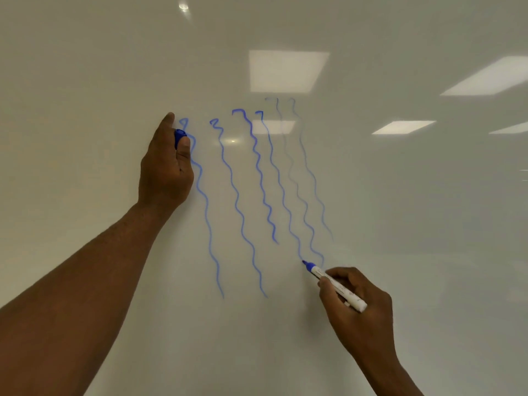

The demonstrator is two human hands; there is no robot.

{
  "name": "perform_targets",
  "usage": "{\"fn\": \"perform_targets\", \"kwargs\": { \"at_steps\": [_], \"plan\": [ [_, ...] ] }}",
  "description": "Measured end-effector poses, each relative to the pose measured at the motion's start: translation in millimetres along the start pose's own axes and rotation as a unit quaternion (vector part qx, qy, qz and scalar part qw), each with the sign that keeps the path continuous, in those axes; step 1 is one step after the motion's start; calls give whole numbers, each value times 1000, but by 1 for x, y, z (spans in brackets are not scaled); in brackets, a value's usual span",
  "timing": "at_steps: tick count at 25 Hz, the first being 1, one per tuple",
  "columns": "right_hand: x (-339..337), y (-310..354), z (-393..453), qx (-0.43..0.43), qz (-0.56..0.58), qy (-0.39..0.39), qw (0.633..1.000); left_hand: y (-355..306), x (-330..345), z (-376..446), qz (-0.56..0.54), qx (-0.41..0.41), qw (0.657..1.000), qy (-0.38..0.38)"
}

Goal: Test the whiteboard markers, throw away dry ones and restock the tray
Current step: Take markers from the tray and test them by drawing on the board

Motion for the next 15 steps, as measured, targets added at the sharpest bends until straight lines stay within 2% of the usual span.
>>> {"fn": "perform_targets", "kwargs": {
  "at_steps": [3, 7, 8, 10, 12, 15],
  "plan": [
    [-5, -4, -35, 7, -13, 12, 1000, -4, -3, -1, -15, -8, 1000, -2],
    [5, 4, -95, 33, 64, 32, 997, -11, -20, -46, -50, -52, 995, -64],
    [7, 5, -107, 40, 80, 33, 995, -8, -23, -73, -59, -76, 993, -67],
    [9, 6, -128, 52, 106, 31, 993, 9, -20, -141, -112, -190, 975, -11],
    [11, 6, -149, 82, 143, 37, 986, 27, -13, -219, -207, -337, 916, 70],
    [16, 9, -178, 125, 199, 73, 969, 37, -9, -319, -287, -503, 802, 148]
  ]
}}
Point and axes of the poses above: each hand's wrist, its own z-axis towards the middle knuckle, its own x-axis out of the palm, y = z × x, the point moved 7 cm from there along z, towards the middle knuckle, and after that the axes turned 13 degrees about -x, right-handed, at the moved point
